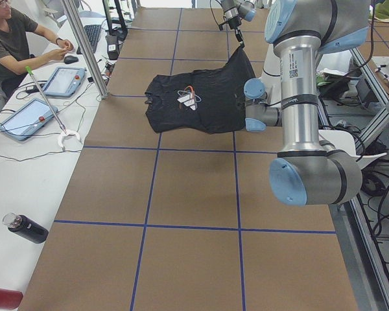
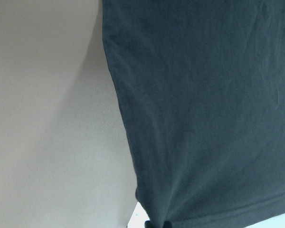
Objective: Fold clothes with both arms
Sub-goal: 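Carry both hem corners away from the robot over the shirt toward the collar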
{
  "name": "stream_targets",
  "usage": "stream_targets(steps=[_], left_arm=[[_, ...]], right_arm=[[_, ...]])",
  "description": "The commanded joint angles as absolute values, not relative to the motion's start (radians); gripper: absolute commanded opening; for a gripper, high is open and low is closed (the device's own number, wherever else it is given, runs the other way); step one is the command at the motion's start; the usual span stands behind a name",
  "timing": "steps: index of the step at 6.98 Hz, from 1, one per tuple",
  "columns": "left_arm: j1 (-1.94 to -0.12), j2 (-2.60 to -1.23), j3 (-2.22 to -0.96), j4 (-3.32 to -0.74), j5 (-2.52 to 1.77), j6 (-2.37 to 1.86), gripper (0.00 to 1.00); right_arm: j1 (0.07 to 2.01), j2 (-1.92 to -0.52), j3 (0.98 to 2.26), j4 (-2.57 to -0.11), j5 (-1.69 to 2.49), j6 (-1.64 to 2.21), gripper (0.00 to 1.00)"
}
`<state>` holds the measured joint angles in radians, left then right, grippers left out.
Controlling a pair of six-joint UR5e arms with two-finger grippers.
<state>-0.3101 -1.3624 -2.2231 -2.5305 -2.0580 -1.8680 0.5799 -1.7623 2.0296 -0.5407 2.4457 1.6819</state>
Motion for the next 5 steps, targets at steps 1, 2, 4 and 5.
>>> stream_targets(steps=[1, 2, 4, 5], left_arm=[[-0.489, -1.428, -2.218, -2.531, -2.079, -1.832, 0.00], [-0.558, -1.455, -2.206, -2.528, -2.077, -1.786, 0.00], [-0.673, -1.524, -2.102, -2.530, -2.066, -1.753, 0.00], [-0.710, -1.567, -2.024, -2.530, -2.065, -1.697, 0.00]], right_arm=[[0.739, -1.588, 1.926, -0.538, 2.454, 1.666, 0.00], [0.786, -1.522, 1.887, -0.541, 2.447, 1.634, 0.00], [0.857, -1.453, 1.812, -0.548, 2.418, 1.564, 0.00], [0.888, -1.407, 1.746, -0.545, 2.415, 1.508, 0.00]])
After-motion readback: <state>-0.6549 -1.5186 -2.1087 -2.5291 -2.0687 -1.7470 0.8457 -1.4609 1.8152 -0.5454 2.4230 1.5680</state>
